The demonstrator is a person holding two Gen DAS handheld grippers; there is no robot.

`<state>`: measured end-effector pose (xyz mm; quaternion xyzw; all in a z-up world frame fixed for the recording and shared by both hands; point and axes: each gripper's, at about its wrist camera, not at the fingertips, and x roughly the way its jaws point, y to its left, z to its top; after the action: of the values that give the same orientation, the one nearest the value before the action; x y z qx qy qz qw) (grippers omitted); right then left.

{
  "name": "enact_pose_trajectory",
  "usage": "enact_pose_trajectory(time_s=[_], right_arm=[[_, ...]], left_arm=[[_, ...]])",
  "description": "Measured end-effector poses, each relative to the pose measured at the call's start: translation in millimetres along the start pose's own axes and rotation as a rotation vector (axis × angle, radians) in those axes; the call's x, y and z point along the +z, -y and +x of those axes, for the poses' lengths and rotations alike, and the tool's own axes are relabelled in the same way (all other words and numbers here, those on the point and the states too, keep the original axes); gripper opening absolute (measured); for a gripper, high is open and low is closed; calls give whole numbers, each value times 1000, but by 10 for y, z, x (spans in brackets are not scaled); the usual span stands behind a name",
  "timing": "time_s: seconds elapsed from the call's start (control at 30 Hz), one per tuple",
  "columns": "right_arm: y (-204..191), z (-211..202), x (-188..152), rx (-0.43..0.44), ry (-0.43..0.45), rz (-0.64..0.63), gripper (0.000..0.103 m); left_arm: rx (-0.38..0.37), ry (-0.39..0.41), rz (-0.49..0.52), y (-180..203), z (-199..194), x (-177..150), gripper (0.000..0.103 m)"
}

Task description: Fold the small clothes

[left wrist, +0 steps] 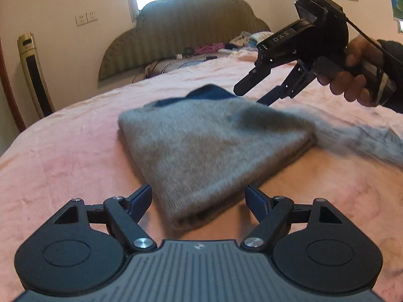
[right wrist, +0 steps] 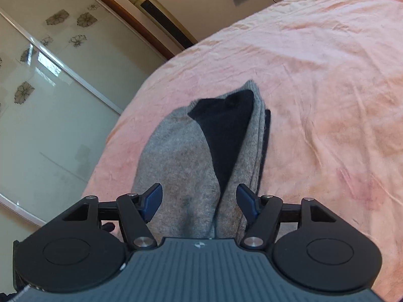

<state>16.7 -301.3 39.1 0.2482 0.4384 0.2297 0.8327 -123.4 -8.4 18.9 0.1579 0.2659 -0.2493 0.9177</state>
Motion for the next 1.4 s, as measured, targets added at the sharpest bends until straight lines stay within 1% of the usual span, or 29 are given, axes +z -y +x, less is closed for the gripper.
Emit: enact_pose_trajectory(time_s=[0.07, 0.1, 0.13, 0.17, 0.2, 0.3, 0.37, 0.43, 0.47, 0.53, 0.57, 0.6, 0.63, 0.7, 0.73, 0.8, 0.87, 0.9, 0.93, 1.0, 1.07, 1.1, 1.17, 1.2, 1.23, 1.27, 1.3, 1.33, 1.4], right_arm=[[-1, 72, -13, 1, -5, 1, 67], [-13, 99, -8, -9, 0, -13, 62], [-26, 118, 3, -35, 1, -33, 32], [-20, 136, 15, -61, -16, -32, 13], [-5, 116, 16, -53, -13, -38, 13], [86, -4, -55, -66, -3, -50, 10], [230, 8, -137, -48, 14, -13, 6], [250, -20, -188, -19, 47, 28, 8], [227, -55, -206, -5, 53, 44, 12], [130, -172, -243, 22, 49, 53, 38], [70, -253, -276, 33, 50, 38, 46], [2, -338, -312, 35, 51, 13, 59], [-39, -404, -358, 33, 47, -8, 62], [-112, -482, -442, 24, 15, -49, 62], [-147, -472, -484, 8, -7, -73, 61], [-201, -373, -550, -38, -54, -124, 57], [-212, -223, -614, -99, -93, -154, 40], [-220, -208, -650, -119, -81, -194, 26], [-209, -227, -666, -126, -78, -213, 20], [-88, -298, -682, -109, -78, -184, 18], [22, -338, -704, -78, -72, -144, 18], [18, -346, -705, -62, -75, -133, 23], [-28, -358, -622, -25, -93, -109, 49], [-46, -398, -543, -10, -62, -109, 71], [-51, -460, -425, -2, 10, -106, 89], [-18, -503, -291, 11, 75, -87, 96], [53, -501, -126, 31, 121, -52, 99], [152, -437, 51, 38, 143, -1, 98], [331, -200, 382, 3, 145, 98, 92]], left_arm=[[37, -37, -35, -37, 108, 11, 81], [50, -45, -69, -96, 143, 25, 81], [50, -48, -109, -159, 171, 43, 71], [32, -45, -146, -216, 163, 43, 59], [6, -46, -172, -260, 158, 58, 35], [3, -64, -154, -259, 144, 8, 23], [4, -43, -161, -252, 139, -66, 22], [0, -51, -175, -265, 127, -48, 22], [-4, -59, -182, -271, 111, -38, 23], [-30, -81, -216, -294, 56, -16, 26], [-64, -103, -262, -350, 32, -17, 30], [-104, -114, -317, -420, -5, -30, 43], [-143, -109, -387, -504, -52, -58, 60], [-194, -78, -543, -684, -111, -124, 78], [-215, -70, -613, -762, -104, -146, 79], [-240, -68, -722, -861, -8, -147, 79], [-204, -100, -756, -874, 170, -110, 76], [-178, -87, -730, -849, 206, -80, 63], [-148, -109, -695, -822, 264, -47, 30], [-147, -134, -682, -845, 294, -50, 24], [-164, -145, -679, -873, 277, -65, 24], [-170, -151, -674, -889, 263, -54, 24], [-206, -147, -696, -983, 195, 15, 25], [-229, -127, -720, -1053, 169, 63, 26], [-248, -92, -754, -1144, 148, 118, 37], [-252, -51, -793, -1253, 147, 184, 50], [-235, -17, -828, -1348, 176, 247, 85], [-210, 12, -857, -1435, 251, 312, 102], [-197, 3, -894, -1578, 553, 418, 101]])
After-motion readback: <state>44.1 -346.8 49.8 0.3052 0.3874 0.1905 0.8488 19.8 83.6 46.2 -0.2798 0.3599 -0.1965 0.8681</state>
